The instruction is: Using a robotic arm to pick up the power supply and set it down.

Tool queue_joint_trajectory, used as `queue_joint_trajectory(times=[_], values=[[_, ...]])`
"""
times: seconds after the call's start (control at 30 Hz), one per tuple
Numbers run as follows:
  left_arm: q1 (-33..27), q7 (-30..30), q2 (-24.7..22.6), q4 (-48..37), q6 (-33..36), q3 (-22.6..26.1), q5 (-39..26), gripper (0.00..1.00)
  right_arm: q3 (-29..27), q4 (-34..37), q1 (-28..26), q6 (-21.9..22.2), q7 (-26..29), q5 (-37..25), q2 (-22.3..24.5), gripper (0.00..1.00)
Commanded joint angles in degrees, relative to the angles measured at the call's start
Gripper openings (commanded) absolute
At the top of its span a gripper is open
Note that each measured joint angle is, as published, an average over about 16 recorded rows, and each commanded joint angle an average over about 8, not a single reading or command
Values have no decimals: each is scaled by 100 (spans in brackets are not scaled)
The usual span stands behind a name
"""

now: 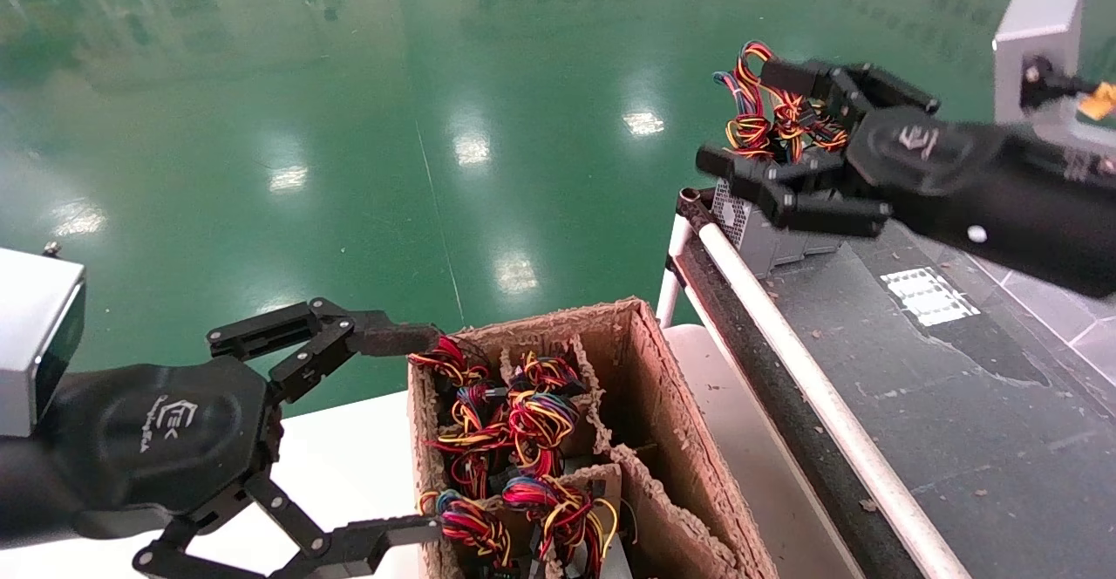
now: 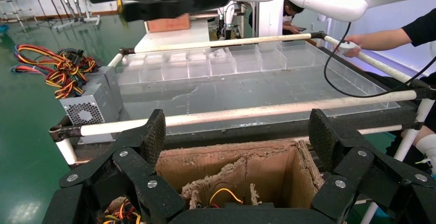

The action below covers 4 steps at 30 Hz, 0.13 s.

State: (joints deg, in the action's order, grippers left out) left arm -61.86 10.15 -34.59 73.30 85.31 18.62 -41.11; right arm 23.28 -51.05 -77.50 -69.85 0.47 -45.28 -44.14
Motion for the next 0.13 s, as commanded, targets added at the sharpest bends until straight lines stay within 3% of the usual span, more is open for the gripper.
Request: queue_joint_trajectory(times=[0.03, 0.13], values=[[0, -1, 0, 0, 0, 1, 1, 100, -131, -405, 287, -285, 185, 62, 164, 100], [0, -1, 1, 0, -1, 1, 1, 100, -186, -578, 409, -406, 264, 88, 234, 100]])
